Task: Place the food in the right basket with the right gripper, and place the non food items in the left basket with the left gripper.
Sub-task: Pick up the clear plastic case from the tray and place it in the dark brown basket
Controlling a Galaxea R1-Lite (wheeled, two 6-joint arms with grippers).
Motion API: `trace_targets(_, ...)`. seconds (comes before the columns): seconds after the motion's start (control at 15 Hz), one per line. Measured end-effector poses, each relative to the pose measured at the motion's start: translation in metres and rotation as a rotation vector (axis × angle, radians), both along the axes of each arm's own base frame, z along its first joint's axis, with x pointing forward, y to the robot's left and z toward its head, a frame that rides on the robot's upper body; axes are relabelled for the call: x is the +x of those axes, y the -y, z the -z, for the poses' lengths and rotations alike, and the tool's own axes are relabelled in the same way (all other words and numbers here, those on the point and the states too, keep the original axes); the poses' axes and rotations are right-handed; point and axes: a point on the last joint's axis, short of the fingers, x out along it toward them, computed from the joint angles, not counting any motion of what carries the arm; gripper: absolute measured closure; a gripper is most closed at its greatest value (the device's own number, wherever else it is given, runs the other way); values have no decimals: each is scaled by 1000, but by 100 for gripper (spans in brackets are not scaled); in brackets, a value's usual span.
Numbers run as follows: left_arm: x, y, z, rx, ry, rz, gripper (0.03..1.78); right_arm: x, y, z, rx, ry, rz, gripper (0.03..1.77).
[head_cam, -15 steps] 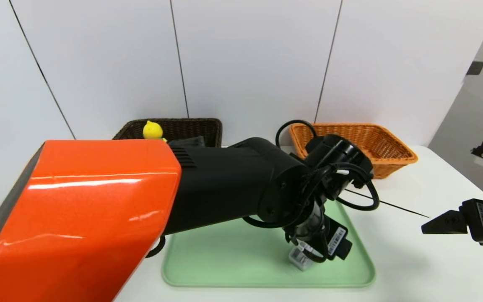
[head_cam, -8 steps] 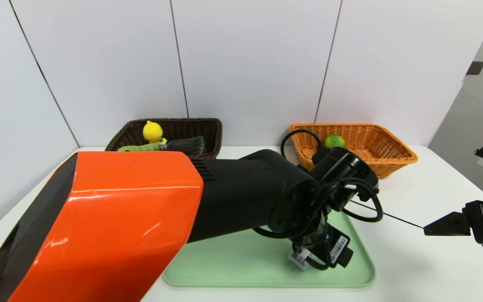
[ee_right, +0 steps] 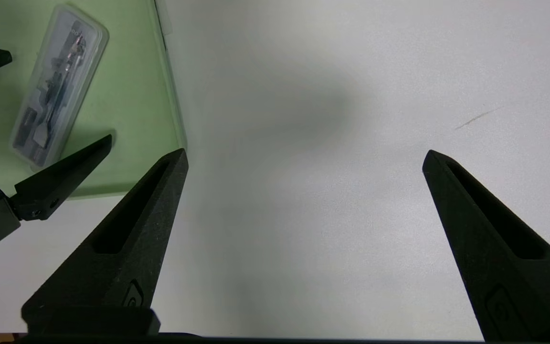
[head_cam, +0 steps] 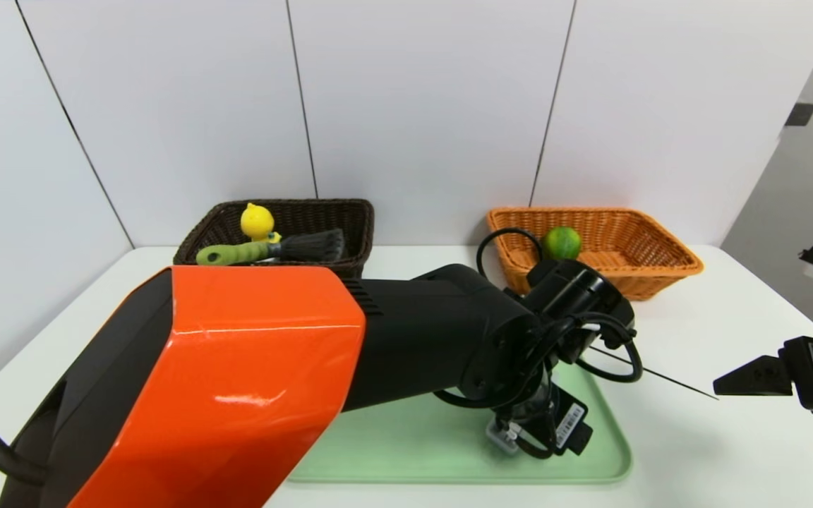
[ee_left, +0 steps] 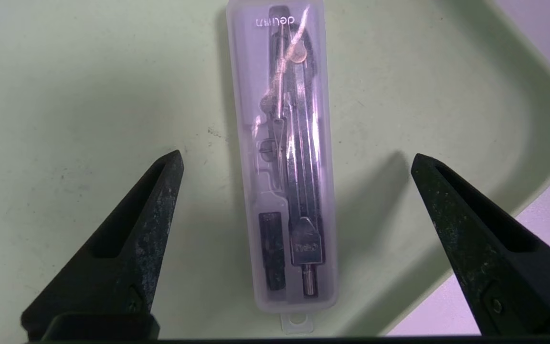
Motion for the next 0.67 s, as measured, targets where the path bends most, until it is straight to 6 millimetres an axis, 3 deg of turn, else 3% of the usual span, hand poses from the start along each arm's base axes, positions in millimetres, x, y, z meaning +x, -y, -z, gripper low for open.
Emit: trace_targets(0.67,3,3,9,2,-3,-3,12,2,0,2,-1,-11,-6,10)
